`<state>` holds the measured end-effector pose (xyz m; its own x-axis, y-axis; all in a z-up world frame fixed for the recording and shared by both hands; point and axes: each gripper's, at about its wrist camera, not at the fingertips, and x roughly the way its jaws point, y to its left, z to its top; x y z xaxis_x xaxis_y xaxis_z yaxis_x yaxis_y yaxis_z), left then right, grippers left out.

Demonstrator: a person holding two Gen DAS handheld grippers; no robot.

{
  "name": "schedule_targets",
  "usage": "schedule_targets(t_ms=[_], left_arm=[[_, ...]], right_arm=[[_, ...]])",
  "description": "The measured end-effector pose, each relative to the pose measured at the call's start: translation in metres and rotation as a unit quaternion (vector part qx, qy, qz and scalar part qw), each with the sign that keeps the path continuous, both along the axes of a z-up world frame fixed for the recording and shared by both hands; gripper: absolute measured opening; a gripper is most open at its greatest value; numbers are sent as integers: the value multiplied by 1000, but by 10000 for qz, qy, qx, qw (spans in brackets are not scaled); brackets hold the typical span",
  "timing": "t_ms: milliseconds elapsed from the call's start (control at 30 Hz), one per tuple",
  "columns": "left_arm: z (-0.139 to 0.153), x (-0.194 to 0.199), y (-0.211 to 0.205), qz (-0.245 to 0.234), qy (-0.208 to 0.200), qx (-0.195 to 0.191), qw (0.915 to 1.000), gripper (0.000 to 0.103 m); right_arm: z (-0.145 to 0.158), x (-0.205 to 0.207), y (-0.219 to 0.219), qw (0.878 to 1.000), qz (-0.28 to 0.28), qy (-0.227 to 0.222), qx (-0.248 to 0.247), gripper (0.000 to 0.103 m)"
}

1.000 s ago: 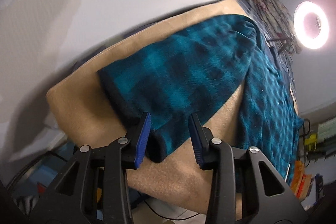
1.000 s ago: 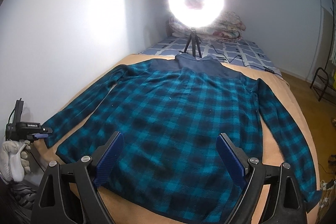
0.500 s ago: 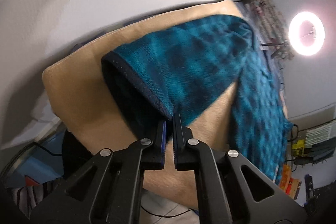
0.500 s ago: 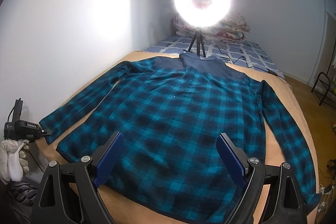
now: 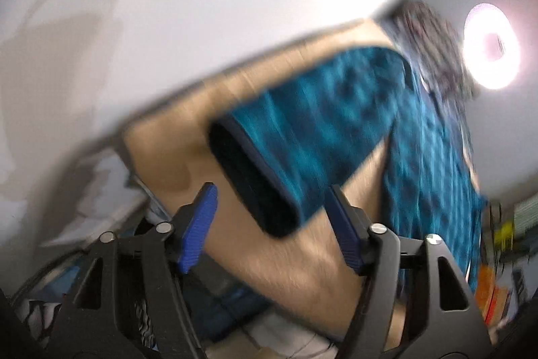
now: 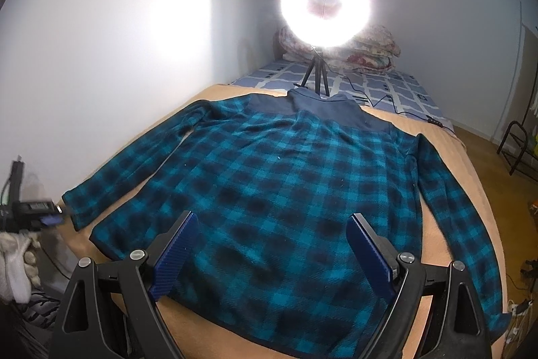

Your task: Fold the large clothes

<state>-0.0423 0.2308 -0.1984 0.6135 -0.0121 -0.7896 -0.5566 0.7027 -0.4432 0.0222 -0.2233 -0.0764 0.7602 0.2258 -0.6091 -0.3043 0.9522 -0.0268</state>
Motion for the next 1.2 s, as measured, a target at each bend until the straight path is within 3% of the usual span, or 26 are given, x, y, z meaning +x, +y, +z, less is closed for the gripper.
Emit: schedule_targets(t_ms=[100,233,300,333,367,467,600,667,833,933,1200], left_arm=[[-1,11,15,197,8,-74,9998,68],[-19,35,19,126,323,13,9994,67],[-28,40,19,108,380,-23,9992,40],[-31,43,15,-4,369,-36,9993,11],[-32,46,13,-121,396,-28,9991,1],[-13,52,-5,-414,167,109,9989,0],[37,58,-34,-887,-332,353,9949,0],[61,63,-49,-1181,-514,526,9903,0],[116,74,-96,-2049,-956,1027,9687,0],[126,80,-117,-2380,-1089,922,9607,0],[116,92,-138,-2740,-1068,367,9551,0]], right_arm=[[-1,0,0,10000,27,60,33,91],[0,0,-1,9999,36,88,80,91],[2,1,-2,9998,28,101,161,91],[2,2,-3,9997,33,117,197,91],[3,4,-4,9996,39,141,240,91],[5,11,-4,9990,55,252,358,91],[10,35,-1,9958,220,632,619,91],[18,48,4,9951,381,663,632,90],[34,99,33,9930,751,731,543,79],[34,138,55,9884,902,995,713,76],[1,254,159,9692,1309,1902,859,67]])
